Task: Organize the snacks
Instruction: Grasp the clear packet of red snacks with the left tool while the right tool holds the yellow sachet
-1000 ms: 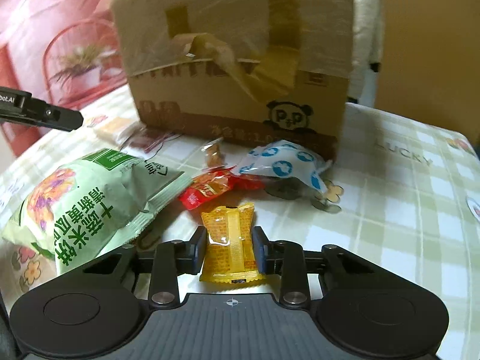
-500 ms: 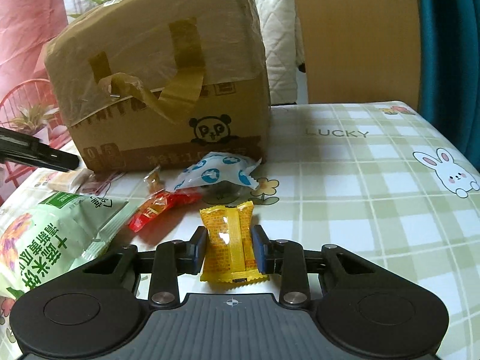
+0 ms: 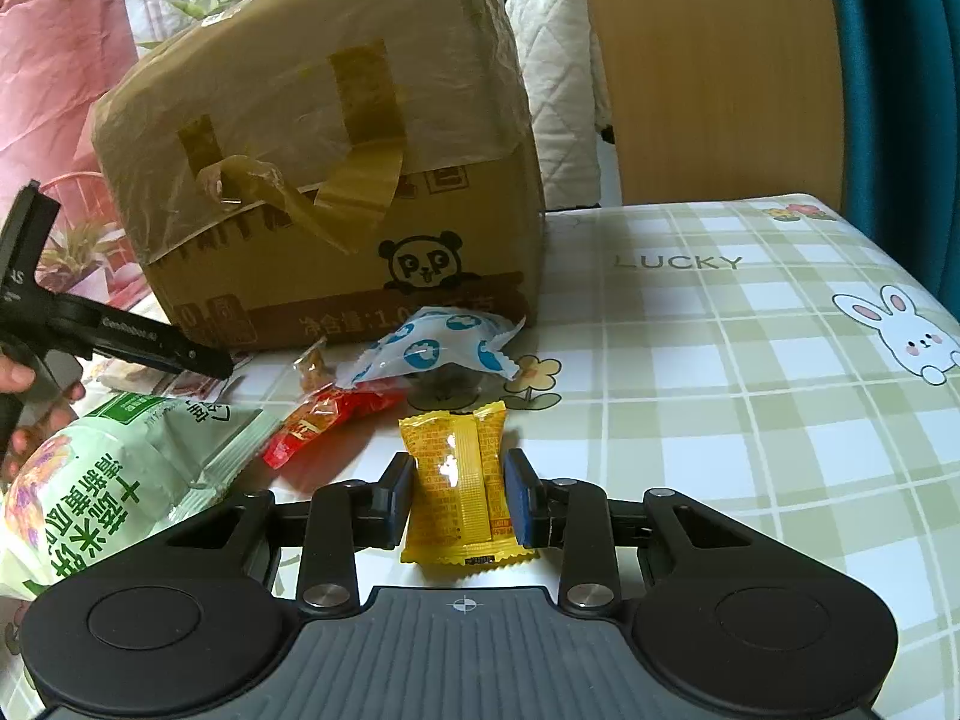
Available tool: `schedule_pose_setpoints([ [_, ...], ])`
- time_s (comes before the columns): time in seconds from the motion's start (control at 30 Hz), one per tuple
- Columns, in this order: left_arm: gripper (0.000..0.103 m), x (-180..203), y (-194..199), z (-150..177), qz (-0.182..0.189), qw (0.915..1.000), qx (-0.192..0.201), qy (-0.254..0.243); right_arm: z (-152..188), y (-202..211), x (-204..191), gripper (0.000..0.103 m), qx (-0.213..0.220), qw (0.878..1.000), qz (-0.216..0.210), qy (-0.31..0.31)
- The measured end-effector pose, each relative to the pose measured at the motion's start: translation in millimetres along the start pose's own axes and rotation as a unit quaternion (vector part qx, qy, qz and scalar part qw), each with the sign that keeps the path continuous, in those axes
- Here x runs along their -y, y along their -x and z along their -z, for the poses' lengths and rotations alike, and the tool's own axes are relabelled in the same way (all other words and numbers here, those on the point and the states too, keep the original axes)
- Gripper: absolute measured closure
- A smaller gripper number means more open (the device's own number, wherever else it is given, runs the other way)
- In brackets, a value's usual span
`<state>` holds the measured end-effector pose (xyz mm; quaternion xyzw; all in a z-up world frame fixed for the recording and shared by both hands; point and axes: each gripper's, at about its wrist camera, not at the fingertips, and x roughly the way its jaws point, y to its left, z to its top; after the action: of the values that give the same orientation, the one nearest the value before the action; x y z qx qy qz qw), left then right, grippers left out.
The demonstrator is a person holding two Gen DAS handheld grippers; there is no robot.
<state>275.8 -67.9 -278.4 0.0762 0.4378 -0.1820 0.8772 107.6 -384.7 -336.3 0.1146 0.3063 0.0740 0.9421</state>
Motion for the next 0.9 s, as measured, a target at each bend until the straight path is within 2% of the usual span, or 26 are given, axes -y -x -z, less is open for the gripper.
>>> schedule_pose_setpoints([
  [0.1,0.016,8,-3,1,-0.016,0.9996,0.001,-0.022,1,0,-1,0.073,0.0,1.0,0.002,0.001],
  [0.2,0.018,11,-2,1,-0.017,0.9997,0.002,-0.015,1,1,-2,0.073,0.0,1.0,0.004,0.004],
  [0.27,0.025,11,2,4,-0.018,0.9998,0.004,-0.011,1,1,-3,0.073,0.0,1.0,0.004,0.005],
  [0.3,0.033,9,5,7,-0.018,0.9998,0.005,-0.009,1,1,-3,0.073,0.001,1.0,0.005,0.006],
  [0.47,0.046,10,27,29,0.0,0.9998,0.021,0.002,1,0,-4,0.073,0.0,1.0,0.005,0.011],
  [0.67,0.047,-1,48,48,0.017,0.9988,0.024,0.04,0,0,-4,0.073,-0.001,1.0,0.005,0.016],
  [0.9,0.047,-5,87,60,0.01,0.9963,0.065,0.055,1,0,-7,0.073,-0.001,1.0,0.004,0.023],
])
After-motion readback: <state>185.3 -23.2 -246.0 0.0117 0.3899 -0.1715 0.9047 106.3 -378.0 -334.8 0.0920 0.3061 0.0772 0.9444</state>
